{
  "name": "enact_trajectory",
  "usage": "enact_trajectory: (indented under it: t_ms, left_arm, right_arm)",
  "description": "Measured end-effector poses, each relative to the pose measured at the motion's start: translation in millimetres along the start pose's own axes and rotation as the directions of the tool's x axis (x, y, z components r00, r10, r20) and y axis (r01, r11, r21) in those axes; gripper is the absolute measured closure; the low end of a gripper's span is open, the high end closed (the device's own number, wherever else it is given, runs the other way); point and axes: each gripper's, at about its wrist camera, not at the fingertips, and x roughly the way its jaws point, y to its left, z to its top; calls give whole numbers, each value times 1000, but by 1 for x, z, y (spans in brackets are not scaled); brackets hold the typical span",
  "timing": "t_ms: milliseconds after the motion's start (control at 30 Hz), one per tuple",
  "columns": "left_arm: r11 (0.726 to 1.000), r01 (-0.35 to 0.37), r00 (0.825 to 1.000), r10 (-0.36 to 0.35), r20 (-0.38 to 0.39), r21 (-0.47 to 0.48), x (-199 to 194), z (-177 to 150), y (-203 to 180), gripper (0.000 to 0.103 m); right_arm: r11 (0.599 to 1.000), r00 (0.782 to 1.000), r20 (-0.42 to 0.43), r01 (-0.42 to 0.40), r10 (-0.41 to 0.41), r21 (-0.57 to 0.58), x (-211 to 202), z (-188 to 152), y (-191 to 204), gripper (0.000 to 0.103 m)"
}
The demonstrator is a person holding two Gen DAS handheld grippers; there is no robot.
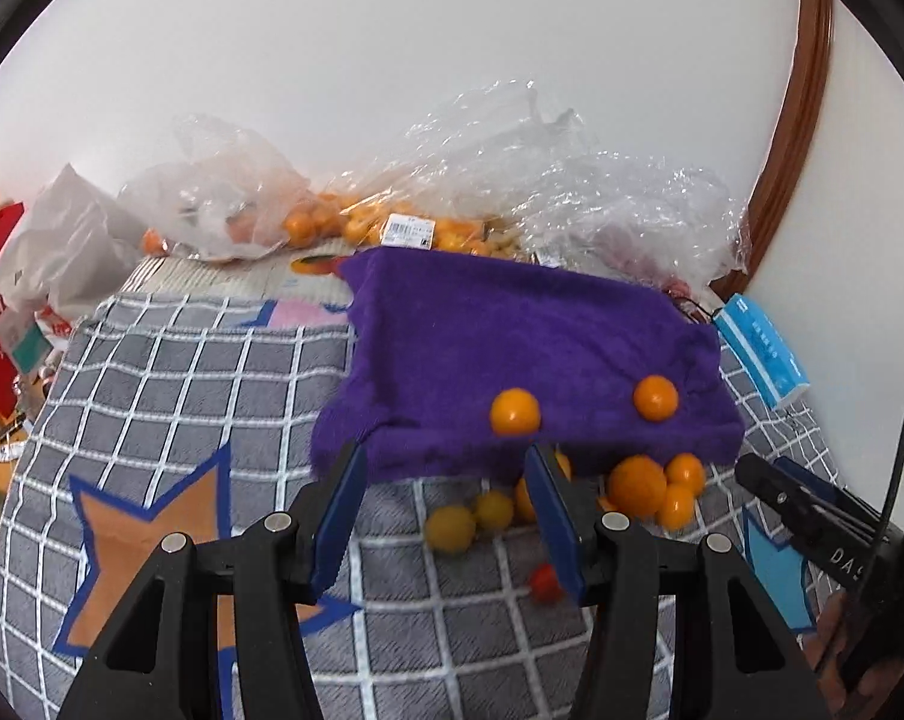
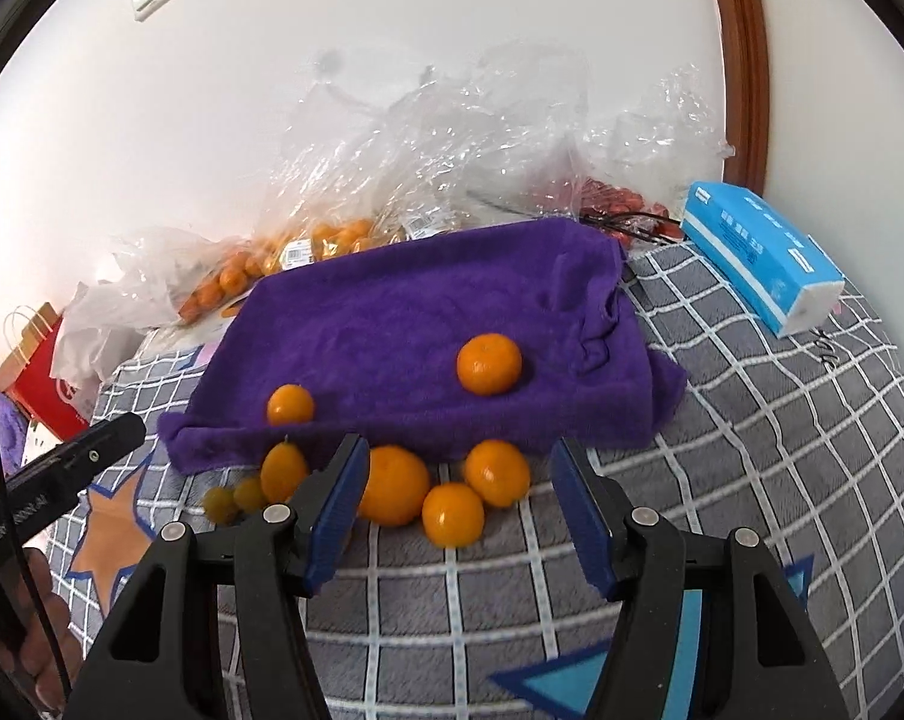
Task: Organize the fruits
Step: 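Withdraw both open grippers back toward the remaining fruits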
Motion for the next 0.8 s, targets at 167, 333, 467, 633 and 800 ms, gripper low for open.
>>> enact_trajectory:
  t_ms: [167,333,467,633,800]
  left_arm:
    - [999,-29,999,29,-19,-17,-4,-14,13,51]
    - [997,-64,998,63,-30,-36,-4,-27,28,51]
    - [995,-90,995,88,-51,-43,3,-36,38,51]
    - [992,-98,992,92,-87,-73,16,-46,51,51]
    - [993,-63,989,49,-138,-99,32,-52,56,52]
  right_arm:
    - [1000,1000,9,10,-10,-27,-9,-13,4,41]
    - [999,1000,-2,2,-2,-39,-9,-23,7,44]
    - [997,999,19,29,-28,-68,-7,-29,10,44]
    - [997,999,-21,29,-30,-68,11,-35,4,44]
    - [999,996,-90,20,-24,-49,34,-41,-6,57]
